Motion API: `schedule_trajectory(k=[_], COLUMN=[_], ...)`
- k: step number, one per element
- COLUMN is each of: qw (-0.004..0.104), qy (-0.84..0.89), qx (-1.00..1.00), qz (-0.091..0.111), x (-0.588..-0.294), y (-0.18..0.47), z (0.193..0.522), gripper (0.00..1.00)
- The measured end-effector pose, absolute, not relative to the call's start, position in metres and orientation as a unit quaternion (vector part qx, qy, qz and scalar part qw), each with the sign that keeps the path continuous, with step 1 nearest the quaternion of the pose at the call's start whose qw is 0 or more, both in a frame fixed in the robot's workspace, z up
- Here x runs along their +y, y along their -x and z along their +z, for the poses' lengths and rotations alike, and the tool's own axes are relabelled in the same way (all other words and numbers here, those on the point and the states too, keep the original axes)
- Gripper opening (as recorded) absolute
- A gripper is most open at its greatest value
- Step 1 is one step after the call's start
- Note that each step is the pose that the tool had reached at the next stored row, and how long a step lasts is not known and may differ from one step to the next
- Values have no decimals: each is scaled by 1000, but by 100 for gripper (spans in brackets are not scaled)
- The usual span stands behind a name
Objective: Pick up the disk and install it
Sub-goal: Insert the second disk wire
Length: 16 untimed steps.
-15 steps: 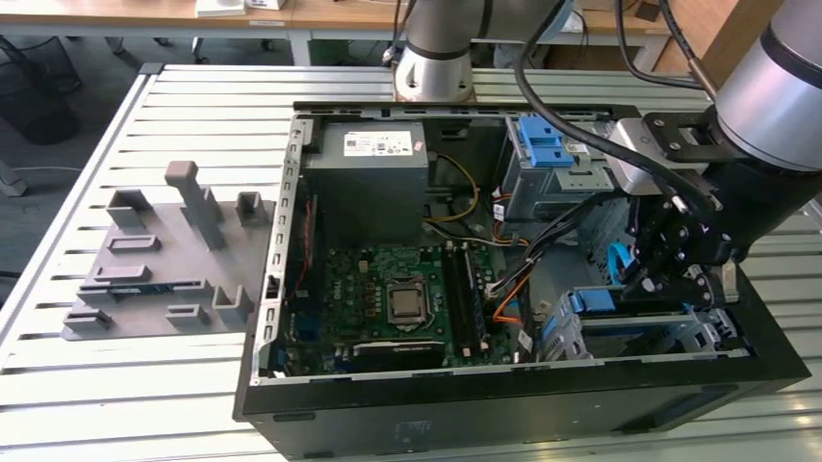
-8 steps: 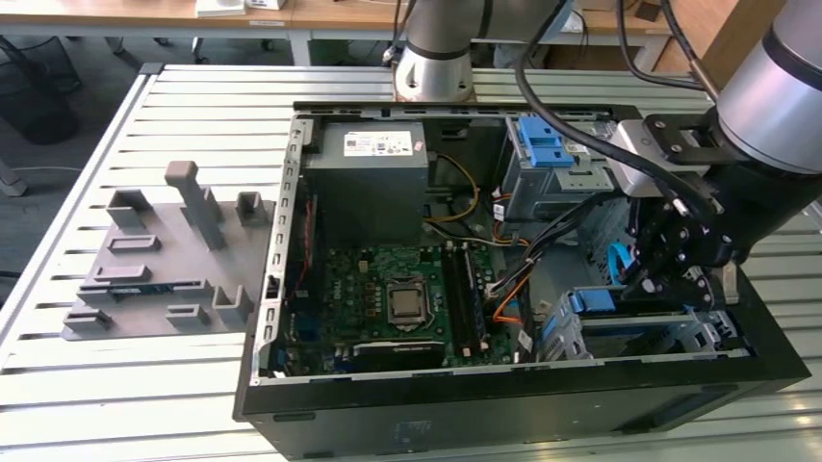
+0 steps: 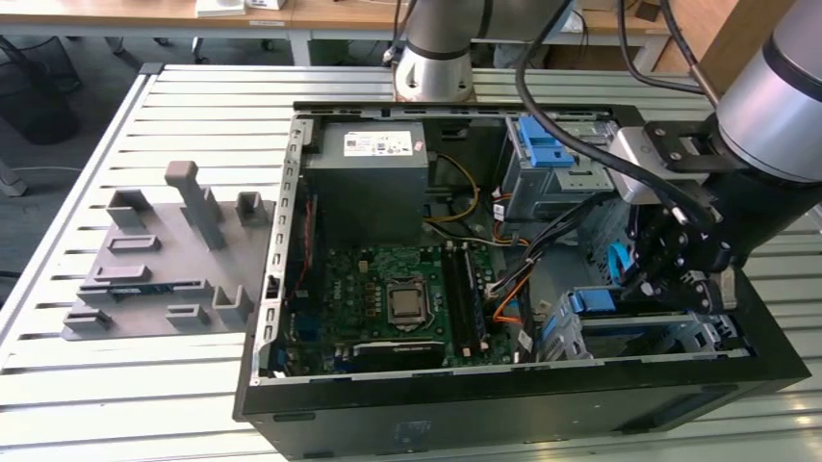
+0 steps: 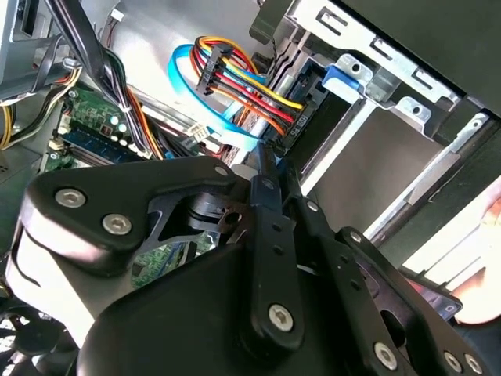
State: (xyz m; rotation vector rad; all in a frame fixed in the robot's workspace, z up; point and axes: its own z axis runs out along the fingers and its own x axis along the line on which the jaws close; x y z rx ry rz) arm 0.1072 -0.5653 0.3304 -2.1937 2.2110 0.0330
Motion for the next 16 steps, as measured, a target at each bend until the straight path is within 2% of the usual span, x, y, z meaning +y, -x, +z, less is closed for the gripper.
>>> schedule_trajectory(k=[9,10,12,13,16], qw=[14,13,14,13,13], qy=[704,704,704,704,704], qx=[710,710,710,710,710], qz=[11,11,11,11,11], x=[-566,-566,-566,-566,-566], y=[-108,-108,-108,-108,-108], z=[328,328,328,329,330], gripper=[17,23,23,29,29])
